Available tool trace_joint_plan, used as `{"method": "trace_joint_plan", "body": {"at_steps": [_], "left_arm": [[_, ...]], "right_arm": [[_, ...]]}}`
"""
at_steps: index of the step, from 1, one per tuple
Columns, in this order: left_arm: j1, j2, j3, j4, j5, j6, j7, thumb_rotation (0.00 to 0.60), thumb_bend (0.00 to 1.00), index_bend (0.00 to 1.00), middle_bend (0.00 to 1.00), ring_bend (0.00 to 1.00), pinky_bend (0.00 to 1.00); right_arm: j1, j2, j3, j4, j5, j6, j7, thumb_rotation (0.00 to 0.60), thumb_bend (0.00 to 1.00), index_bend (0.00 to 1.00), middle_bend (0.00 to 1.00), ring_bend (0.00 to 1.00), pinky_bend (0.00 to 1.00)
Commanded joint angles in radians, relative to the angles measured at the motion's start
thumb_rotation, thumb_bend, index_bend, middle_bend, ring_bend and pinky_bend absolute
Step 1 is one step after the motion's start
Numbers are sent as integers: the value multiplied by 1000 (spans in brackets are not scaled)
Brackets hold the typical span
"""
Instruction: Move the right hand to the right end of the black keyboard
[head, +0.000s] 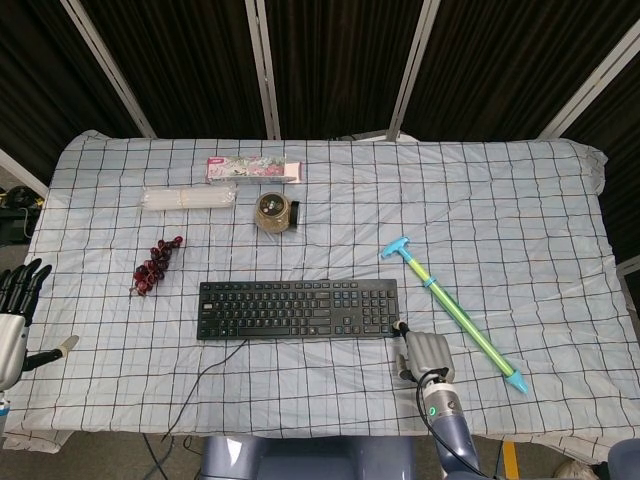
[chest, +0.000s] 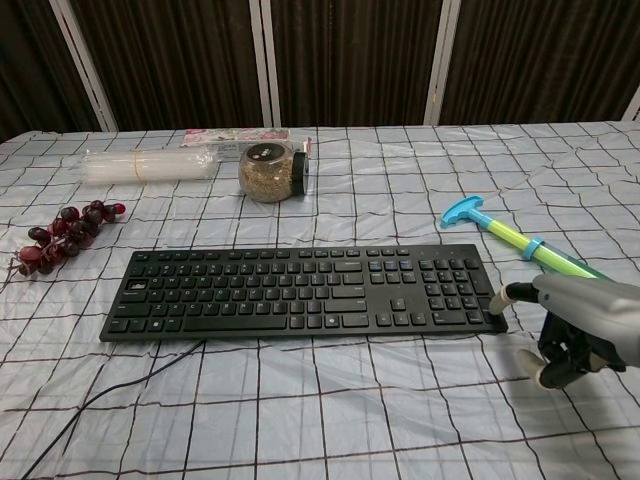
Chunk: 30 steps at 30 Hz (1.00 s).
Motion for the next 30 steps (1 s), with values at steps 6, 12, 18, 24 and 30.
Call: {"method": "trace_joint_plan", "body": {"at_steps": [6, 12, 18, 24, 30], "left_arm": [[0, 0, 0, 0, 0, -1, 1, 600, 77, 0, 0, 0, 0], [0, 0, 0, 0, -2, -2, 1, 600, 76, 0, 0, 0, 0], [0, 0, 1, 1, 0, -1, 0, 600, 76, 0, 0, 0, 0], [1, -1, 3, 1, 6, 3, 4, 600, 77, 0, 0, 0, 0], [1, -3, 8, 1, 11, 1, 14, 600, 75, 0, 0, 0, 0]], "right_arm": [[6, -4, -9, 2, 2, 5, 3, 600, 533, 183, 920, 908, 812], [10, 15, -3, -28, -62, 20, 29, 600, 533, 179, 920, 907, 811], [0, 95, 4, -111, -266, 83, 79, 600, 479, 164, 831, 794, 755], [-75, 308, -84, -184, -539, 135, 200, 600, 352, 133, 371, 299, 385], [-165, 467, -182, -150, -674, 165, 348, 600, 201, 16, 14, 0, 90]]}}
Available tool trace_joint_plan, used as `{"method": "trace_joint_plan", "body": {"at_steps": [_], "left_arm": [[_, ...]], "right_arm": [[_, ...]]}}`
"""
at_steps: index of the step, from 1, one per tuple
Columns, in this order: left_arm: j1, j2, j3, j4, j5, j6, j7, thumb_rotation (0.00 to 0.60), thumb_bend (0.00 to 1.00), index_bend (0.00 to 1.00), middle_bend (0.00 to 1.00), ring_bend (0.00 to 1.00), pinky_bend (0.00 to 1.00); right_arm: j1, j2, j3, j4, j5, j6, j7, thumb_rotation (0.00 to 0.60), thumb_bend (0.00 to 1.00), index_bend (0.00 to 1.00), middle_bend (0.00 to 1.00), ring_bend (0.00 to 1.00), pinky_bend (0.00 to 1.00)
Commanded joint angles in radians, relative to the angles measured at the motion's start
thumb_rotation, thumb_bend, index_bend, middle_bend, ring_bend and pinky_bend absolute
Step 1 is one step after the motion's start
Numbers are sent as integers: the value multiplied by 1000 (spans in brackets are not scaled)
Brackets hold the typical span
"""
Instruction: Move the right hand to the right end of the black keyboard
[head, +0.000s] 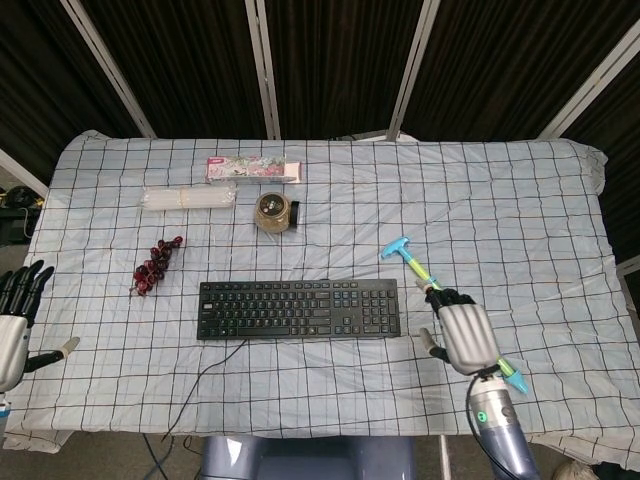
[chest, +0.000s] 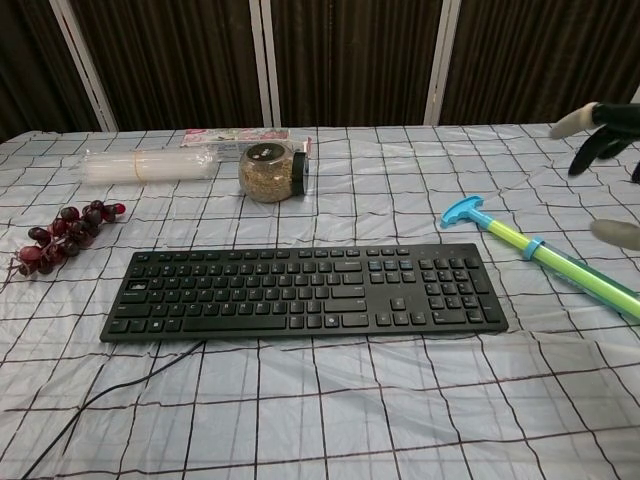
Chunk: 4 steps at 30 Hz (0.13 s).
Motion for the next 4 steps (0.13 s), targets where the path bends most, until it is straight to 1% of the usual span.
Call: {"method": "trace_joint_plan", "body": {"at_steps": [1, 2, 4], "left_arm": [[0, -1, 2, 0, 3, 0, 4, 600, 76, 0, 0, 0, 0], [0, 0, 2, 0, 4, -1, 6, 600, 76, 0, 0, 0, 0], [0, 0, 4, 0, 5, -2, 9, 600, 76, 0, 0, 0, 0]], "right_arm": [[-86, 125, -91, 22, -113, 45, 113, 600, 179, 4, 0, 0, 59], [-97, 140, -101, 34, -133, 52, 130, 600, 165, 0, 0, 0, 38], [-116, 162, -115, 60, -168, 69, 160, 600, 156, 0, 0, 0, 26]]}}
